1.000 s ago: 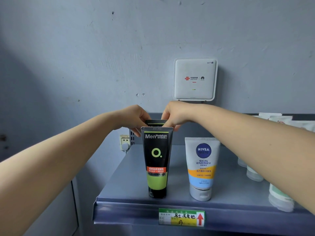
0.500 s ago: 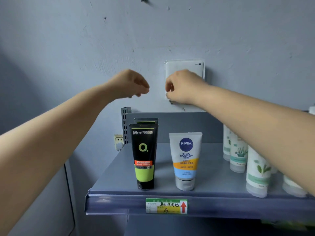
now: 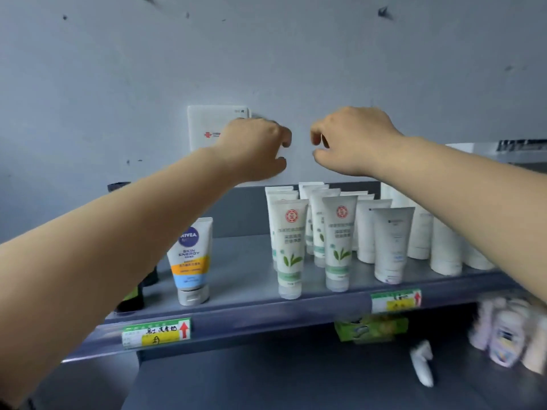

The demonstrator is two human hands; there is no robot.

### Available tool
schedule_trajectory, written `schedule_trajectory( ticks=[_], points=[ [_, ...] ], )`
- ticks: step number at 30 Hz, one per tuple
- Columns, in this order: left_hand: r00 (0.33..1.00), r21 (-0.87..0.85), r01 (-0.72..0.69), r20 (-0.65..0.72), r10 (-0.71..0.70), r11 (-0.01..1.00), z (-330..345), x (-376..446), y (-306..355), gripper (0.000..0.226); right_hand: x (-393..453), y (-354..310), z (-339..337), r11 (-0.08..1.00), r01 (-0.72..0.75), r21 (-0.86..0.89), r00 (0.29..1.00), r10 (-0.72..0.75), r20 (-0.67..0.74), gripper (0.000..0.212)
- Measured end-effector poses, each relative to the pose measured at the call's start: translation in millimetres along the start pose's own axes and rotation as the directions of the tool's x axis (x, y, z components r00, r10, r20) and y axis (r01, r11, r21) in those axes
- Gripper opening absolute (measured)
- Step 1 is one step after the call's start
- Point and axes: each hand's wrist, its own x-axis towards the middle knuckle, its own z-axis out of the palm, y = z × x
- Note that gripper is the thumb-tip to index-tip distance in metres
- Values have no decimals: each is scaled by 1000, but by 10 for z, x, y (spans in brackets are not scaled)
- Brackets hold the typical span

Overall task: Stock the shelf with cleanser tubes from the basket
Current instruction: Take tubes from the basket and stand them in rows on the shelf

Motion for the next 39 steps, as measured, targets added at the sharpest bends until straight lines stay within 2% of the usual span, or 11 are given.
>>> schedule_trajectory(
  ticks=[6,9,13,18,21,25,29,30,32,34,39],
  points=[
    [979,-31,-199,-55,197,979,34,236,1102,38,-856,807,-139,984,-47,-173,994,62,86,26],
    [969,-105,-245,-29,244,964,63,330,1634,37,-1279,1178,-204,967,-83,-241,980,124,156,27],
    [948,-189,-318,-41,316,929,78,449,2296,35,-1815,1616,-300,944,-145,-295,962,204,182,27],
    [896,-270,-438,-55,440,858,90,524,3091,36,-2487,2023,-361,920,-219,-325,908,314,277,9],
    [850,-281,-520,-72,522,807,147,566,3553,34,-2855,2235,-358,891,-276,-360,858,397,325,21],
    [767,-332,-625,-91,635,707,294,580,4137,34,-3320,2470,-273,847,-356,-394,782,501,370,25],
    [675,-343,-719,-139,725,604,612,546,4735,32,-3792,2684,-84,811,-411,-416,699,573,427,14],
    [649,-336,-741,-135,748,582,718,532,4895,31,-3902,2733,-27,803,-421,-421,677,587,443,16],
    [613,-350,-762,-119,781,545,932,503,5208,31,-4134,2848,116,778,-455,-432,623,625,469,13],
    [582,-381,-775,-121,804,503,1138,479,5505,33,-4357,2958,275,751,-481,-452,571,660,489,22],
    [457,-487,-796,-96,884,359,1675,384,6195,32,-4895,3152,715,654,-581,-484,379,744,550,31]
  ],
)
